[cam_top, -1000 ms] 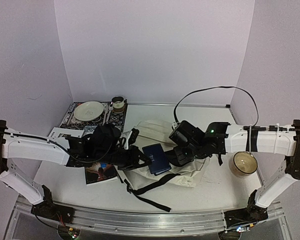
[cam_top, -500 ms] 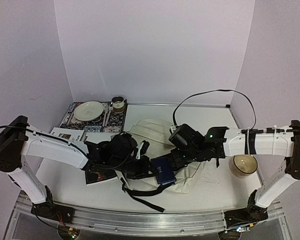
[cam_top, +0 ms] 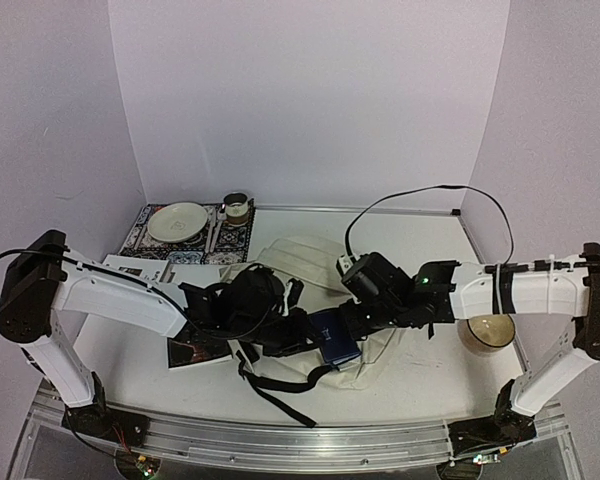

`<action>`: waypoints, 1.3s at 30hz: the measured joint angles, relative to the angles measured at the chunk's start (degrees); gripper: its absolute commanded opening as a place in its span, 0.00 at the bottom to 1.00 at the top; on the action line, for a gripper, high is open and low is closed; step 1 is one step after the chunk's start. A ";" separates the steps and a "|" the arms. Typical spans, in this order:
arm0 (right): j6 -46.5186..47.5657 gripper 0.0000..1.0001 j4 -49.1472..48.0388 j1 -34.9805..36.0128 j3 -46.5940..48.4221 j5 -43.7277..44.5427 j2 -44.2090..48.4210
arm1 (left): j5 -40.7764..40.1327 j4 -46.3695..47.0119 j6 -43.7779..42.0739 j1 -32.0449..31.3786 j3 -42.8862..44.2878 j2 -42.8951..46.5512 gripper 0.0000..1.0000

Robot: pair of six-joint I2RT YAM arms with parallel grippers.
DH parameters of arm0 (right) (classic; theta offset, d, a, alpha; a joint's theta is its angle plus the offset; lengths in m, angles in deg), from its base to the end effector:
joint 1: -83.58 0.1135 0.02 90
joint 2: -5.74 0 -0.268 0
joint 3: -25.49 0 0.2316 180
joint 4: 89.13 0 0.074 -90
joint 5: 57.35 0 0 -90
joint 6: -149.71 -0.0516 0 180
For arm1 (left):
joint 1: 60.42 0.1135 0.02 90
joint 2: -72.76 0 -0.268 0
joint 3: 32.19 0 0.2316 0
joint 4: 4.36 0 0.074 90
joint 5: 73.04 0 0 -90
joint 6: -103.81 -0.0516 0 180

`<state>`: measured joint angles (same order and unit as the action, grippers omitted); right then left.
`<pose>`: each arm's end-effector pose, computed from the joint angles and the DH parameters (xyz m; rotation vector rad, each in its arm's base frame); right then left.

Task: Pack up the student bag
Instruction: Place the card case in the pocket on the back of the bag.

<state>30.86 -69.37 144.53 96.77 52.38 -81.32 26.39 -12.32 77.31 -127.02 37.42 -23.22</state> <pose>0.1749 0.2790 0.2469 -0.4169 2.1577 0.5255 0.1346 -0.3324 0.2067 0.1807 2.5561 -1.3147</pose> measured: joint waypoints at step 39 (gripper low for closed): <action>-0.60 0.00 -12.79 1.27 -7.42 -11.65 4.04 | -10.05 7.13 14.56 0.91 -6.33 2.61 0.00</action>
<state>30.26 -82.16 145.80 89.35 40.74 -77.28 16.35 -5.18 91.88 -126.12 31.09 -20.62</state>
